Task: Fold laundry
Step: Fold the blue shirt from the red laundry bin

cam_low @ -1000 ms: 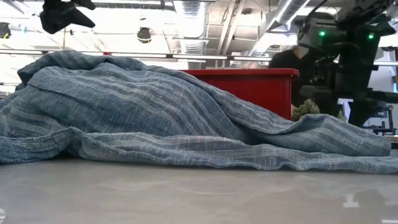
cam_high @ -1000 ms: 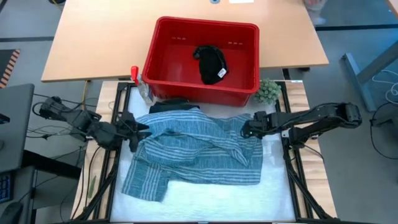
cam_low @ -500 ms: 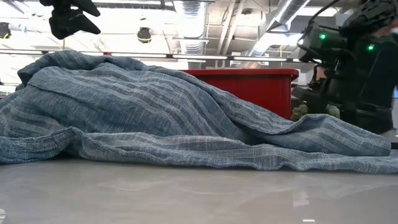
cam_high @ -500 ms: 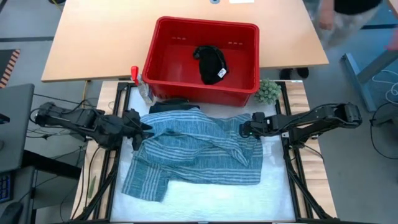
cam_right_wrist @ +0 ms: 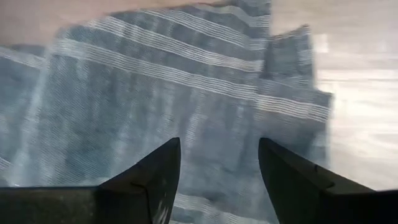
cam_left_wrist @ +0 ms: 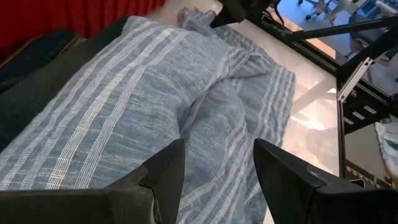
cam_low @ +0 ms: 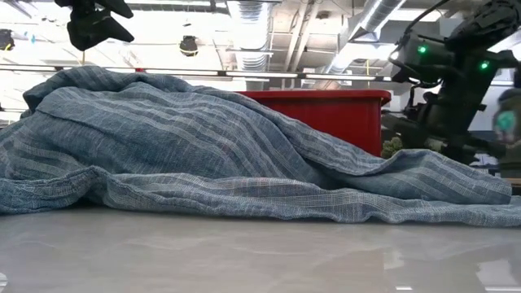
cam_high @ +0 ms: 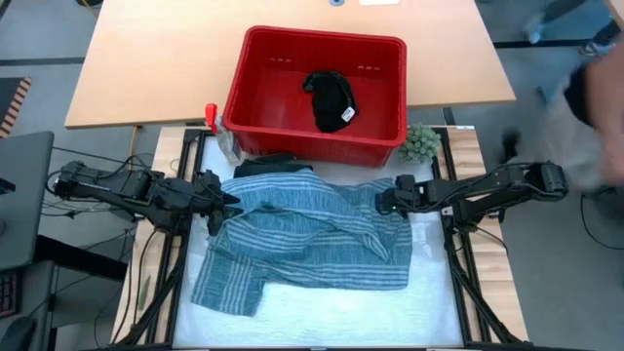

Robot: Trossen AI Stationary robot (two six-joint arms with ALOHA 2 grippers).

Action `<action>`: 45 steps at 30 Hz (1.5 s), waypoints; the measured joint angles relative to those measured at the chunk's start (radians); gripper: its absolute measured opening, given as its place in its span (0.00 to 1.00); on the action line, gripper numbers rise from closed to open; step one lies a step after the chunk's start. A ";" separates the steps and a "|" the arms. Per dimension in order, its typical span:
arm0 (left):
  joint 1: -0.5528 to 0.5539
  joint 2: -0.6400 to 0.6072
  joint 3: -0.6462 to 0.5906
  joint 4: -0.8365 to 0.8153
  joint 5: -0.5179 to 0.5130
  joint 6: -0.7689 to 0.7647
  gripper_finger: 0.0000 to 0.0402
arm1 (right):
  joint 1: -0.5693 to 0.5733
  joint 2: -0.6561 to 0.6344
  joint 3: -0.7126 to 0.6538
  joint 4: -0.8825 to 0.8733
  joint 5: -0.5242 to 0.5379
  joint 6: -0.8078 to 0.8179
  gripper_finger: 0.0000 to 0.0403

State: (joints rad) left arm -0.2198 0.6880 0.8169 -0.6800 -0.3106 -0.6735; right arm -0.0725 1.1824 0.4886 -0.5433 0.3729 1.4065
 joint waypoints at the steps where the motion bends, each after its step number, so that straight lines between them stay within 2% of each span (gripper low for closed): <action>1: 0.002 0.000 0.000 0.000 0.000 0.000 0.44 | -0.006 0.000 -0.009 0.030 -0.001 0.000 0.59; 4: 0.012 0.000 0.000 0.000 0.000 0.008 0.44 | -0.030 0.001 -0.030 0.106 -0.017 0.000 0.55; 7: 0.024 0.000 0.000 0.000 0.000 0.010 0.44 | -0.049 0.001 -0.033 0.117 -0.018 -0.014 0.46; 15: 0.030 0.000 0.000 0.000 0.010 0.008 0.44 | -0.073 -0.004 -0.033 0.104 -0.006 -0.116 0.05; 17: 0.030 0.000 0.000 0.001 0.018 0.000 0.44 | -0.073 -0.017 -0.019 0.064 -0.007 -0.130 0.04; 22: 0.029 0.000 0.000 0.002 0.019 -0.012 0.44 | -0.062 -0.055 0.064 -0.217 0.027 -0.124 0.05; 24: 0.029 0.000 0.000 0.003 0.019 -0.010 0.44 | -0.058 -0.060 0.071 -0.258 0.035 -0.123 0.05; 27: 0.029 0.000 0.000 0.003 0.018 0.007 0.44 | -0.059 -0.057 0.065 -0.249 -0.002 -0.145 0.08; 29: 0.029 0.000 0.000 0.004 0.018 0.016 0.44 | -0.059 -0.050 0.063 -0.256 -0.022 -0.147 0.15; 38: 0.029 0.000 0.000 0.006 0.033 0.026 0.43 | -0.060 -0.050 0.058 -0.257 -0.039 -0.127 0.56; 40: 0.029 0.000 0.000 0.006 0.042 0.025 0.42 | -0.072 -0.050 0.036 -0.240 -0.040 -0.125 0.63; 45: 0.029 0.000 0.000 0.006 0.044 0.011 0.42 | -0.098 -0.049 -0.042 -0.075 -0.065 -0.131 0.68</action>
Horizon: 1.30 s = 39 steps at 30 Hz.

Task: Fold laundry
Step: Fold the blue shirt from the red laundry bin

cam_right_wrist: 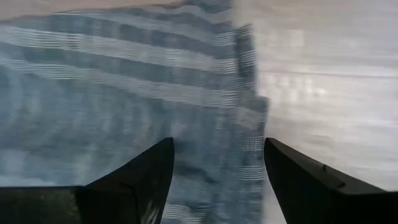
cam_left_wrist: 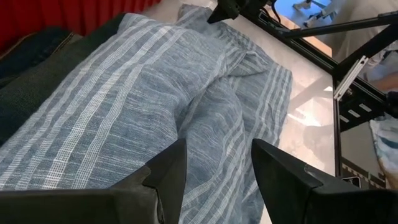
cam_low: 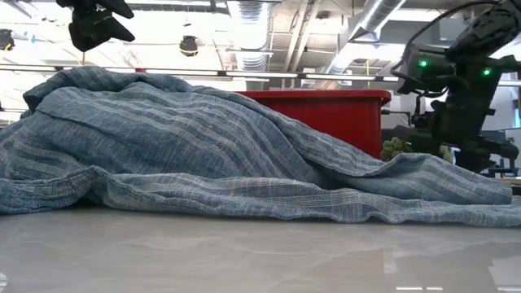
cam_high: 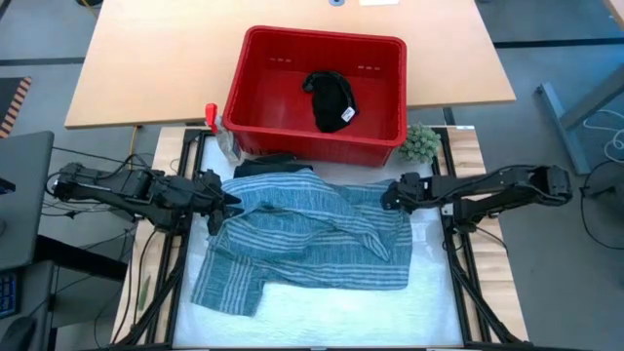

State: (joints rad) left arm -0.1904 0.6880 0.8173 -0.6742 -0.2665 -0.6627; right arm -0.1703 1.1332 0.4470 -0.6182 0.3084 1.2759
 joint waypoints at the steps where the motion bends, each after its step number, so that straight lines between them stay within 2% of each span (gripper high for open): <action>1: 0.000 0.000 0.000 0.000 0.000 -0.006 0.41 | 0.001 0.000 -0.007 0.029 0.000 0.001 0.68; 14: 0.000 0.000 0.000 0.000 0.020 -0.037 0.41 | 0.007 0.000 0.020 0.039 -0.030 -0.007 0.68; 20: 0.000 0.000 0.000 0.000 0.020 -0.029 0.41 | 0.006 0.000 0.074 -0.054 0.015 -0.054 0.68; 33: 0.000 0.000 0.000 0.000 0.019 -0.007 0.41 | -0.003 0.000 0.049 -0.049 0.044 -0.046 0.68; 39: 0.000 0.000 0.000 0.000 0.019 -0.008 0.41 | -0.002 0.000 0.001 0.034 0.045 -0.013 0.68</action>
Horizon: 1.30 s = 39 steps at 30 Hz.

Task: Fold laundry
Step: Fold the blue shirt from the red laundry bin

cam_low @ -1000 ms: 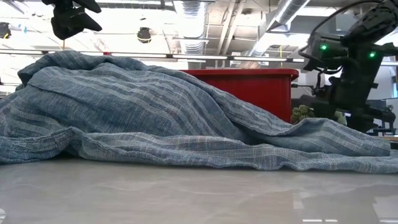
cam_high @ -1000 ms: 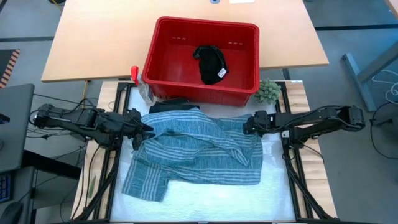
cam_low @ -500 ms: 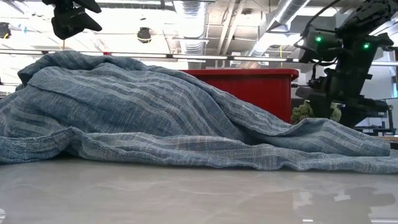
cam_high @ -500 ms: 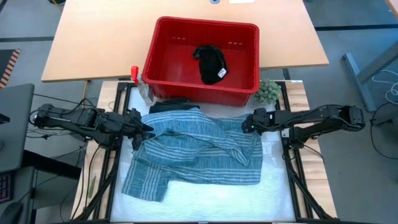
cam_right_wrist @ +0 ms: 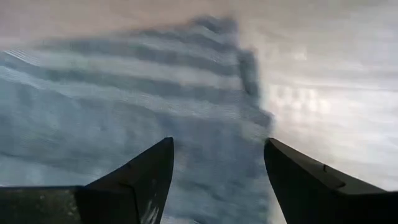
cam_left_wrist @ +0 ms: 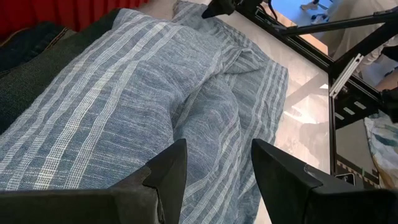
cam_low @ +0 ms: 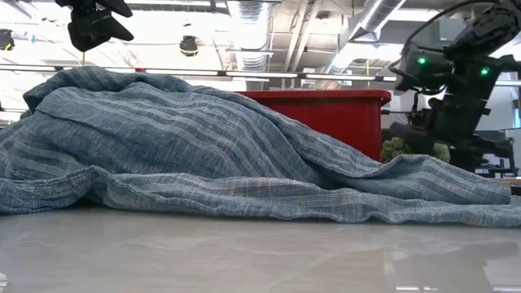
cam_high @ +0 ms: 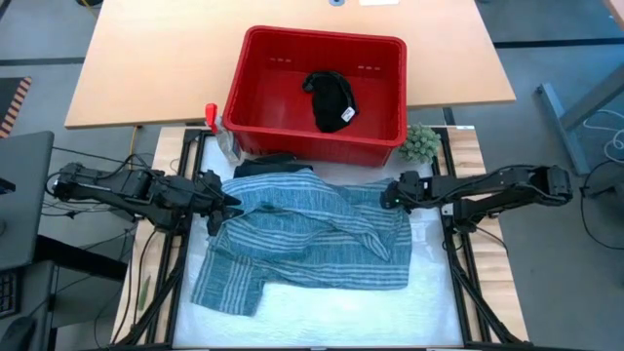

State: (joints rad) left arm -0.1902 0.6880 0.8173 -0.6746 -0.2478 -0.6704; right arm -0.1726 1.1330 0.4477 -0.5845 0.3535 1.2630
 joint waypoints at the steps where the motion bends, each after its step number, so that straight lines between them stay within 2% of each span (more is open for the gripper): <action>1: 0.000 0.000 0.000 0.000 0.000 0.000 0.41 | 0.000 0.000 0.000 0.024 0.006 -0.002 0.68; 9: 0.000 0.000 0.000 0.000 0.000 -0.001 0.41 | 0.000 0.000 0.001 0.062 0.013 0.040 0.68; 12: 0.000 0.000 0.000 0.000 0.001 -0.003 0.41 | 0.004 0.000 0.001 0.062 0.012 0.078 0.63; 15: 0.000 0.000 0.000 0.000 0.001 -0.003 0.41 | 0.019 0.000 0.001 0.062 0.007 0.111 0.53; 19: 0.000 0.000 0.000 0.000 0.001 -0.005 0.41 | 0.048 0.000 0.001 0.062 -0.040 0.128 0.33; 24: 0.000 0.000 0.000 0.000 0.004 -0.006 0.41 | 0.083 0.000 0.001 0.063 -0.018 0.125 0.07; 25: 0.000 0.000 0.000 0.000 0.010 -0.006 0.41 | 0.084 -0.002 0.001 0.062 -0.004 0.124 0.05; 31: 0.000 -0.001 0.001 -0.023 0.026 -0.004 0.41 | 0.072 -0.083 0.002 0.060 0.039 0.118 0.06; 39: 0.000 0.004 0.001 -0.181 -0.006 -0.062 0.41 | 0.015 -0.311 0.002 -0.016 0.133 0.083 0.04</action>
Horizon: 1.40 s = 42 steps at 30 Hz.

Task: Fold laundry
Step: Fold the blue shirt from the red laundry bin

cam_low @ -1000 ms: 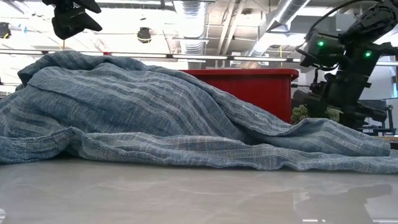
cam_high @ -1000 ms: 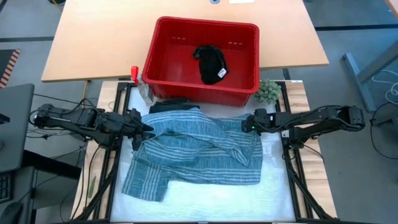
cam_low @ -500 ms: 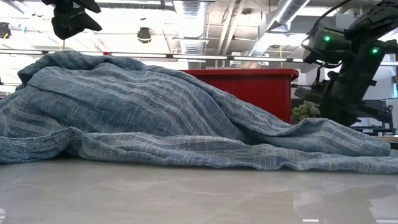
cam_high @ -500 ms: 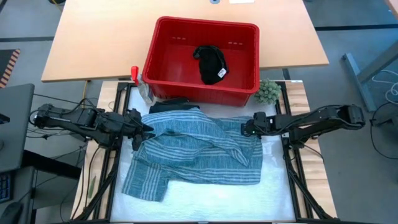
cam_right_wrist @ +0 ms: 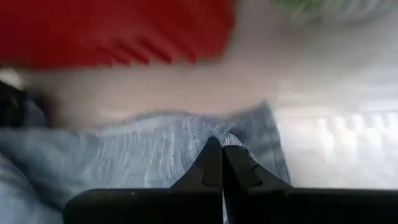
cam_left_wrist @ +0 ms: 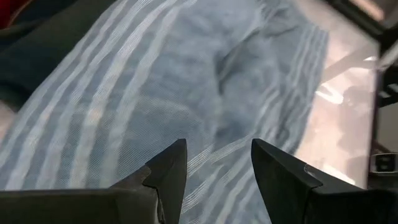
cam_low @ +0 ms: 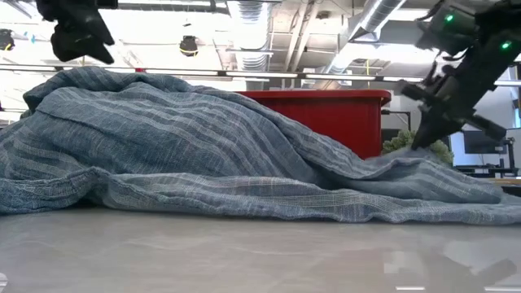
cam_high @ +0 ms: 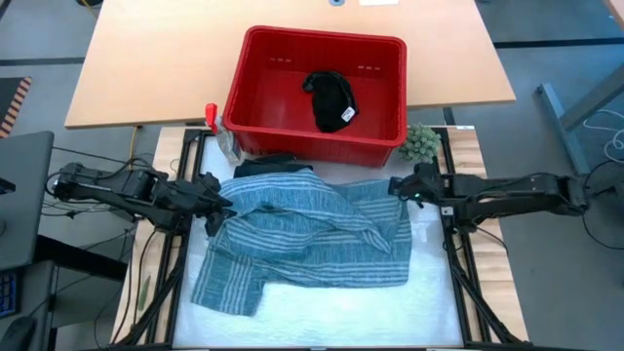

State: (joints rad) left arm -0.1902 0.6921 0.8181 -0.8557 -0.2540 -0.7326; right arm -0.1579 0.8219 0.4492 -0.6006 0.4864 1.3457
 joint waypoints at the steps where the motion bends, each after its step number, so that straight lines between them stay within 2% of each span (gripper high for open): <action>1: 0.000 0.002 0.000 -0.012 -0.006 -0.009 0.41 | -0.010 -0.030 0.000 -0.011 0.014 0.000 0.04; 6: 0.000 0.008 0.000 -0.037 -0.025 -0.016 0.41 | -0.055 -0.189 0.000 -0.108 0.087 0.021 0.05; 12: 0.000 0.042 -0.005 -0.178 -0.058 -0.049 0.41 | -0.089 -0.324 0.000 -0.231 0.180 0.080 0.05; 18: 0.000 0.071 -0.005 -0.209 -0.073 -0.020 0.41 | -0.121 -0.368 0.000 -0.319 0.192 0.094 0.06; 22: 0.000 0.088 -0.005 -0.317 -0.080 -0.061 0.41 | -0.125 -0.373 0.000 -0.357 0.169 0.094 0.11; 25: 0.000 0.093 -0.005 -0.398 -0.086 -0.099 0.41 | -0.126 -0.374 0.000 -0.336 0.105 0.051 0.14; 28: 0.000 0.092 -0.006 -0.412 -0.098 -0.100 0.41 | -0.125 -0.375 0.000 -0.312 0.034 -0.012 0.19; 34: 0.000 0.092 0.021 -0.408 -0.106 -0.053 0.41 | -0.124 -0.375 0.068 -0.354 0.002 -0.098 0.38; 38: 0.000 0.078 0.085 -0.393 -0.157 -0.023 0.41 | -0.124 -0.378 0.151 -0.377 -0.059 -0.175 0.48; 40: 0.000 0.063 0.119 -0.354 -0.179 0.006 0.41 | -0.116 -0.378 0.174 -0.349 -0.163 -0.237 0.50; 42: -0.001 0.042 0.134 -0.275 -0.176 0.056 0.41 | -0.089 -0.376 0.178 -0.277 -0.327 -0.309 0.51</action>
State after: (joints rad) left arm -0.1910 0.7340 0.9518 -1.1304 -0.4304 -0.6765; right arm -0.2464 0.4455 0.6273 -0.8772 0.1596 1.0368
